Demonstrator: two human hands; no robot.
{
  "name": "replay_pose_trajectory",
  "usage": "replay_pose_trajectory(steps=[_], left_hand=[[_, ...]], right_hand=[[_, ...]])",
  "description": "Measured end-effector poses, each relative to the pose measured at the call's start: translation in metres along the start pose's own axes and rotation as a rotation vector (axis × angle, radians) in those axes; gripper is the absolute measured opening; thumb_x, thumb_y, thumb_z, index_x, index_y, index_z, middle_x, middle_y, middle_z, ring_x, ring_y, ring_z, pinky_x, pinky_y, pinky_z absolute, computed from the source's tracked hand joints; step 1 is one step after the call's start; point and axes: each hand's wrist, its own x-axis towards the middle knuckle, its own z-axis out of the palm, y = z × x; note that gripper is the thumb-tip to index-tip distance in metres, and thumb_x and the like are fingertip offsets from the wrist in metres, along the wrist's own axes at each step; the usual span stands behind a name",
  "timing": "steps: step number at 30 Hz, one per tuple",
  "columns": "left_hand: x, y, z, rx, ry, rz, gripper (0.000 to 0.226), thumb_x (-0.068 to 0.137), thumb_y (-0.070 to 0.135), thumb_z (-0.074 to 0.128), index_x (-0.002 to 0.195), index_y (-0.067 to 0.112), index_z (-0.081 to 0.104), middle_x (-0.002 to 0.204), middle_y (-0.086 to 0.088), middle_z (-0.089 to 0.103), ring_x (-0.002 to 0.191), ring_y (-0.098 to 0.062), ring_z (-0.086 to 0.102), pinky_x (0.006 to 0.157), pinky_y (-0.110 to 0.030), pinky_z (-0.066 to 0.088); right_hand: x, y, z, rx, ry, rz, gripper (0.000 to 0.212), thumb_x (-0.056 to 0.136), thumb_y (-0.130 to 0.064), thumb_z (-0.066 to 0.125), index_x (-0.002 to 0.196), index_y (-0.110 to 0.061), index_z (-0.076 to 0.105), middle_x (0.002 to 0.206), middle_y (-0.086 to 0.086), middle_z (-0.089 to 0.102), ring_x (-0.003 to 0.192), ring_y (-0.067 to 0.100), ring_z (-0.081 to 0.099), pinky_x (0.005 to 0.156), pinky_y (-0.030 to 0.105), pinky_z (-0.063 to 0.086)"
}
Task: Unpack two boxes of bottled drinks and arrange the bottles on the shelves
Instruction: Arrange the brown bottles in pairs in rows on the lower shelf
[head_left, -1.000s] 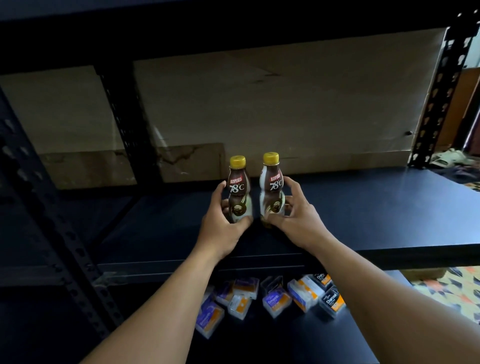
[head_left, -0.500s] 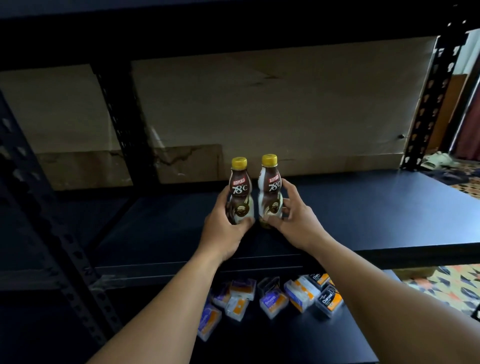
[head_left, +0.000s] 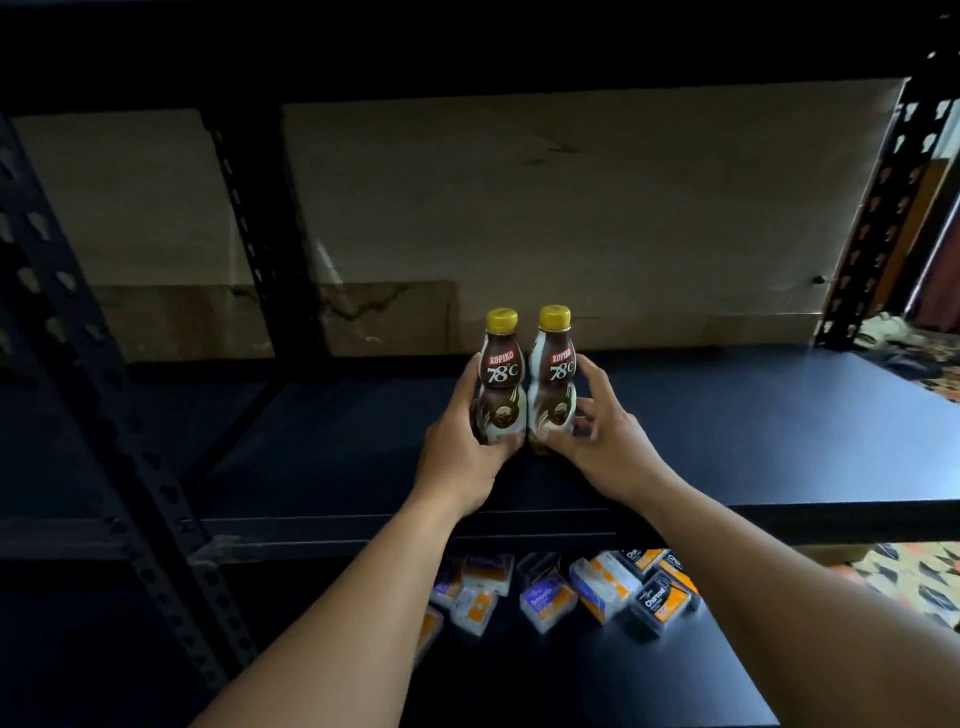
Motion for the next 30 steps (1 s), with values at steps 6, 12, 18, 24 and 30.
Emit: replay_pose_trajectory(steps=[6,12,18,24,30], left_hand=[[-0.001,0.004,-0.002,0.029,-0.005,-0.011,0.090,0.084,0.027,0.083,0.145,0.064,0.029,0.114,0.033,0.063,0.103,0.018,0.055,0.085,-0.007,0.042],[0.003,0.004,-0.015,0.103,-0.057,-0.012,0.086,0.084,0.029,0.082,0.143,0.064,0.028,0.102,0.038,0.061,0.094,0.021,0.056,0.076,0.000,0.039],[0.025,-0.022,-0.056,0.173,0.012,-0.019,0.088,0.082,0.031,0.082,0.145,0.059,0.027,0.118,0.022,0.066,0.112,-0.004,0.062,0.093,-0.027,0.050],[0.069,-0.065,-0.108,0.224,0.077,-0.057,0.088,0.084,0.027,0.082,0.150,0.047,0.029,0.111,0.028,0.059,0.109,0.001,0.057,0.090,-0.017,0.042],[0.118,-0.104,-0.135,0.256,0.159,-0.111,0.058,0.088,0.028,0.078,0.137,0.034,0.048,0.111,0.018,0.062,0.116,-0.010,0.061,0.085,-0.014,0.040]], right_hand=[[0.001,0.000,0.001,-0.032,0.000,-0.012,0.091,0.090,-0.031,0.077,0.151,-0.059,0.016,0.104,-0.029,0.072,0.095,-0.004,0.069,0.084,0.020,0.050],[0.009,-0.001,0.004,-0.078,-0.033,0.013,0.093,0.091,-0.032,0.076,0.151,-0.059,0.011,0.103,-0.020,0.075,0.094,0.000,0.070,0.086,0.028,0.053],[0.046,-0.012,0.050,-0.077,-0.078,-0.010,0.088,0.092,-0.034,0.074,0.148,-0.060,0.011,0.099,-0.017,0.075,0.089,0.000,0.069,0.075,0.021,0.051],[0.106,-0.020,0.115,-0.043,-0.120,-0.034,0.085,0.093,-0.035,0.072,0.147,-0.057,0.011,0.109,-0.012,0.072,0.096,0.006,0.068,0.082,0.032,0.056],[0.170,-0.017,0.166,-0.067,-0.119,-0.043,0.089,0.093,-0.033,0.072,0.154,-0.047,0.008,0.119,-0.004,0.068,0.105,0.018,0.065,0.086,0.032,0.051]])
